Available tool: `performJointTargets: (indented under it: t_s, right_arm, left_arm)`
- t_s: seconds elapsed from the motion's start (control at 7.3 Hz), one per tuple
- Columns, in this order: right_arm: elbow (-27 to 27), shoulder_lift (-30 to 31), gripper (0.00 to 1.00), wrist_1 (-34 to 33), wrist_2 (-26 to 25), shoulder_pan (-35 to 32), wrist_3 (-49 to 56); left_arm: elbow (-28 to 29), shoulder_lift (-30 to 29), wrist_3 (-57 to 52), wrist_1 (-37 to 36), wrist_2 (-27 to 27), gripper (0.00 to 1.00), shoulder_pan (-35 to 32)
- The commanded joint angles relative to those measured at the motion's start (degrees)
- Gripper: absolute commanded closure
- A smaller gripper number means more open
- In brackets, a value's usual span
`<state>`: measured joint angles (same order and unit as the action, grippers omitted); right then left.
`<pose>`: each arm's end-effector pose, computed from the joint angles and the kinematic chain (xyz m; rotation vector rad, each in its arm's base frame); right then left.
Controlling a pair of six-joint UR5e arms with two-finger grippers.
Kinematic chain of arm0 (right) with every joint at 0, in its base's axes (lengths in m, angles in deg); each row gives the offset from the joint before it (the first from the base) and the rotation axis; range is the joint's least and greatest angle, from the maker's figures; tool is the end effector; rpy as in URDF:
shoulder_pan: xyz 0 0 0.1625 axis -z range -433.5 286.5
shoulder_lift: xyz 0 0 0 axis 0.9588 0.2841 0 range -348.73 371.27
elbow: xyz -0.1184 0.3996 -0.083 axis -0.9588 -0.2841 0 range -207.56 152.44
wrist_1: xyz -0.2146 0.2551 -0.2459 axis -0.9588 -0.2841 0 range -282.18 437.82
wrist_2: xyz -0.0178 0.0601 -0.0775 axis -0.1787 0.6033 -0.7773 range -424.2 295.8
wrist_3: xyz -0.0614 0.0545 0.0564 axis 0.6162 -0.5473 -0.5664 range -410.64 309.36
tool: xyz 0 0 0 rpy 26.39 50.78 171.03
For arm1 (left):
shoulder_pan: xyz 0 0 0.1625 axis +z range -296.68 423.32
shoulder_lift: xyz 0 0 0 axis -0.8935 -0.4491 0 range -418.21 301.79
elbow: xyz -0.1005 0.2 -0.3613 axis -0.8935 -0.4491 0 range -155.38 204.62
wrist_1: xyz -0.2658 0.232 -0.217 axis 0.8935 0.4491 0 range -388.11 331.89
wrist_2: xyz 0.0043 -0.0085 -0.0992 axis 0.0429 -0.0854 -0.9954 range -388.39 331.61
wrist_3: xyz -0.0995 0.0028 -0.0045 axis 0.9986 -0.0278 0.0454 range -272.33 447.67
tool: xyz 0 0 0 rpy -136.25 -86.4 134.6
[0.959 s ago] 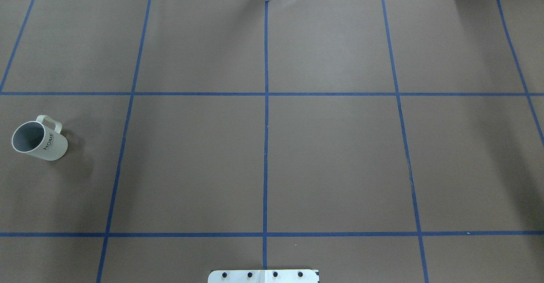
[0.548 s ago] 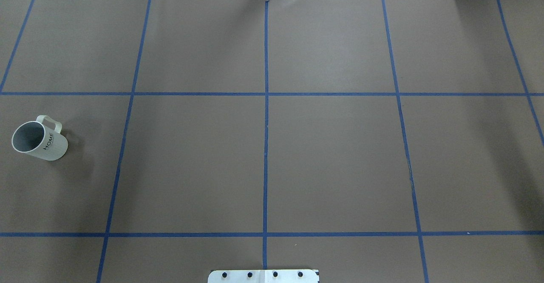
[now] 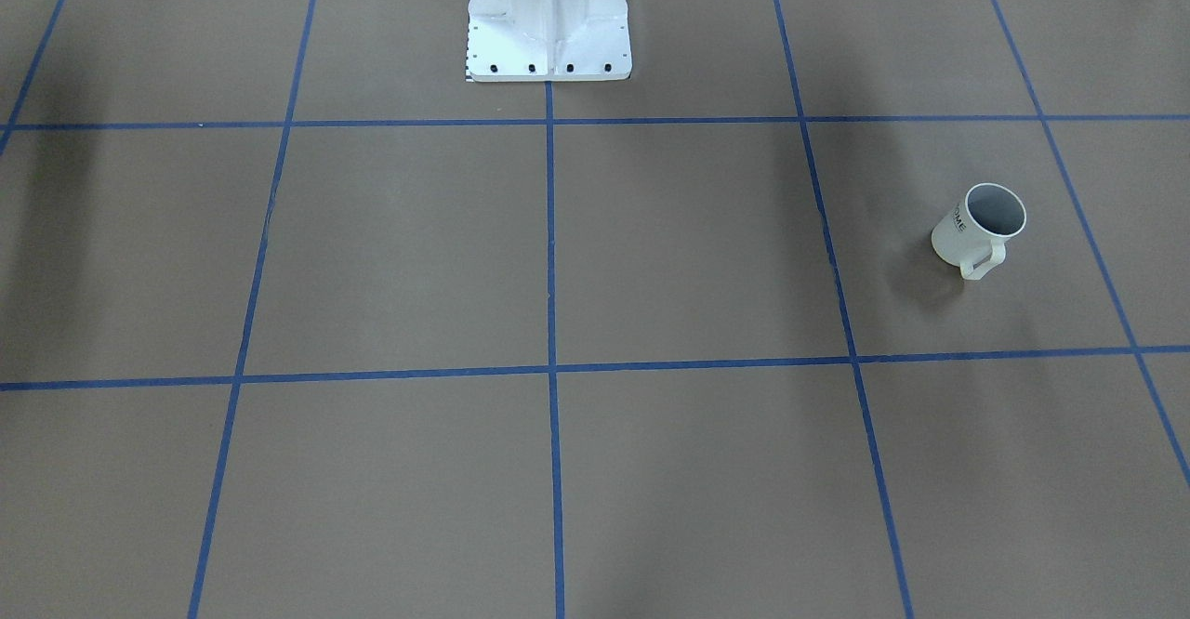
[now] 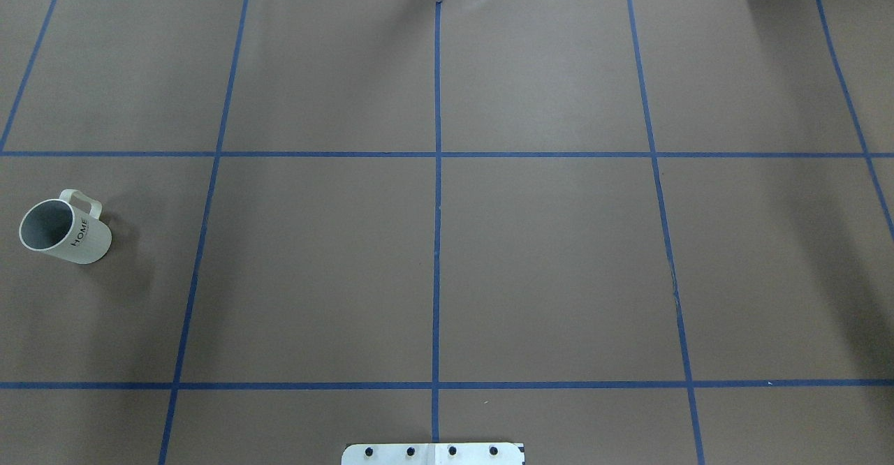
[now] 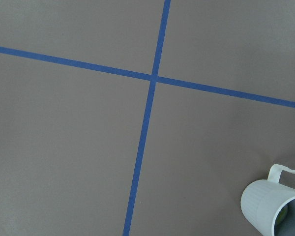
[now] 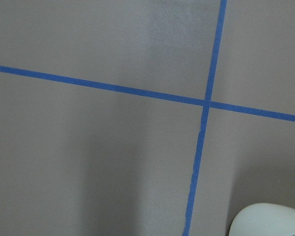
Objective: Left arm hands cup to right arm to dump lemon
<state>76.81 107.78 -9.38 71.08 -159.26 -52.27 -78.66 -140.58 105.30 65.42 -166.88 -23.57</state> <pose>0.0290 -0.4546 0.5815 0.1358 -0.7961 -0.1166 -0.0345 -0.4452 0.5945 -0.0041 0.8587 -0.1700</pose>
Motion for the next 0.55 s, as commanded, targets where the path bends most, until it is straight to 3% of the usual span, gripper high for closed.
performJointTargets:
  t_s: [0.0, 0.41]
  right_arm:
    - [-0.1, 0.1, 0.0, -0.3, 1.3, 0.1, -0.1]
    - [-0.1, 0.5, 0.0, -0.2, 2.4, 0.1, 0.0]
  left_arm:
    - [-0.1, 0.0, 0.2, 7.1, -2.6, 0.0, 3.0]
    - [0.3, 0.0, 0.4, 9.8, -2.0, 0.0, 10.4]
